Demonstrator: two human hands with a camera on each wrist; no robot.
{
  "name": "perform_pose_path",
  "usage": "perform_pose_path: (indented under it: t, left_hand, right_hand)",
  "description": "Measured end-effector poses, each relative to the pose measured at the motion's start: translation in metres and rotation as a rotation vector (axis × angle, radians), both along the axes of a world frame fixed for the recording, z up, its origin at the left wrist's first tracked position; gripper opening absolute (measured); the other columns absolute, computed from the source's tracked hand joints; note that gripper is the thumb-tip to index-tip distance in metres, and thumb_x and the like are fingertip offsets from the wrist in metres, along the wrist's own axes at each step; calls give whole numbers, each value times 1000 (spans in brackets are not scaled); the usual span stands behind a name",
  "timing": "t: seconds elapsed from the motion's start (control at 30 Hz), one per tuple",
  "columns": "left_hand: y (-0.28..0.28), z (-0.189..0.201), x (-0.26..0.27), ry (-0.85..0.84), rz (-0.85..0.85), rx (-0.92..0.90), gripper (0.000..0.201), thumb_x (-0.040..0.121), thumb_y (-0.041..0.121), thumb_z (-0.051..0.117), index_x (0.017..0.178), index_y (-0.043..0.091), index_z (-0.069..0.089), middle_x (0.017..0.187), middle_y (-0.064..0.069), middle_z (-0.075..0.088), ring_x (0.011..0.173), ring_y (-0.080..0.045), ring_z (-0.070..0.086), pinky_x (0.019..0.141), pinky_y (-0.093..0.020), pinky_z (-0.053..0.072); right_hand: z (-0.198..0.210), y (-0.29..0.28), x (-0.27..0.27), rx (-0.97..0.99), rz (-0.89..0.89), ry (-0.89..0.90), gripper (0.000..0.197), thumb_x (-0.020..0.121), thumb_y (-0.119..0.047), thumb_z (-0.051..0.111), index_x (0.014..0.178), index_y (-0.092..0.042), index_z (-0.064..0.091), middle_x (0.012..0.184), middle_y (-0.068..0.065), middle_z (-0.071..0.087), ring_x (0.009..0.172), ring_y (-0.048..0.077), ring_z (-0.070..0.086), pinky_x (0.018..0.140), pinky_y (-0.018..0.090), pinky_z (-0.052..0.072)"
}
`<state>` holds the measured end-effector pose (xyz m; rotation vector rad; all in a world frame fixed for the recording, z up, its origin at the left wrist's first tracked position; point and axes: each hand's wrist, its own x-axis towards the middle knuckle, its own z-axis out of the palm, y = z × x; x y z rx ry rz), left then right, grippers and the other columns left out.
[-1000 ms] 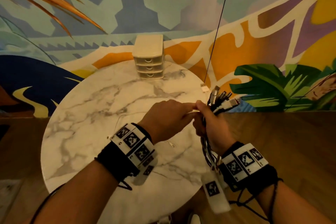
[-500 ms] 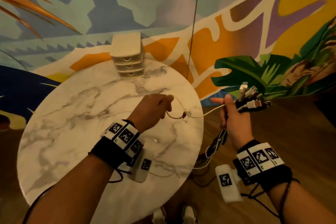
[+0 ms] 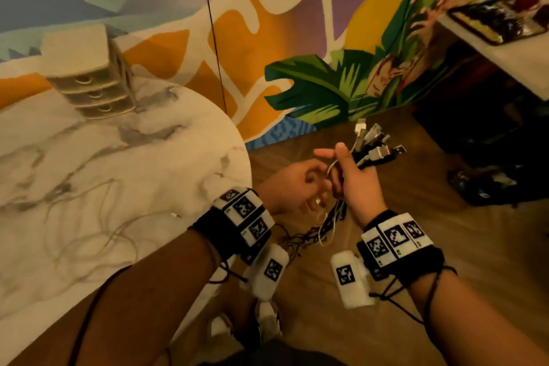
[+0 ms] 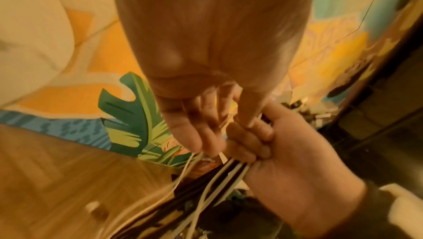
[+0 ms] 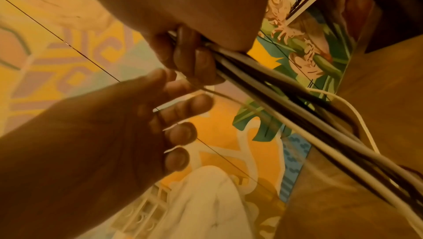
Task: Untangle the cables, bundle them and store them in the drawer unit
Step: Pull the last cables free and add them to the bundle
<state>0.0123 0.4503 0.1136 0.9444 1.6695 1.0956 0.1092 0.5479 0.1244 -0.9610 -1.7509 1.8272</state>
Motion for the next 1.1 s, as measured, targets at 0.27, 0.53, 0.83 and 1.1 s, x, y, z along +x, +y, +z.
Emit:
perform_pose_path:
  t: [0.27, 0.53, 0.83, 1.1]
  left_hand:
    - [25, -33, 5, 491, 38, 154, 16, 94, 21, 53, 83, 10, 58, 63, 6, 54, 56, -6, 49, 56, -17, 36]
    - [-16, -130, -17, 494, -75, -589, 25, 91, 21, 52, 114, 11, 56, 114, -13, 63, 103, -29, 60, 89, -38, 49]
    - [27, -2, 30, 140, -134, 98, 32, 84, 13, 65, 115, 12, 59, 114, -6, 60, 104, -18, 58, 92, -35, 48]
    - [38, 54, 41, -186, -34, 222, 8, 76, 8, 47, 82, 5, 51, 67, -4, 51, 53, -6, 50, 51, -16, 44]
  right_hand:
    - [-20, 27, 39, 54, 40, -189, 42, 94, -49, 45, 95, -17, 73, 44, -4, 35, 39, 11, 30, 43, 25, 25]
    - [-22, 45, 66, 106, -89, -253, 59, 84, -61, 51, 45, -17, 58, 48, 7, 48, 40, 14, 39, 50, 30, 33]
    - [12, 26, 38, 65, 31, 67, 46, 99, -25, 41, 78, 10, 61, 62, 4, 58, 57, 8, 57, 62, 19, 48]
    - [51, 26, 15, 287, 188, 182, 45, 97, -39, 41, 89, -2, 64, 88, 7, 65, 85, 13, 63, 77, 22, 49]
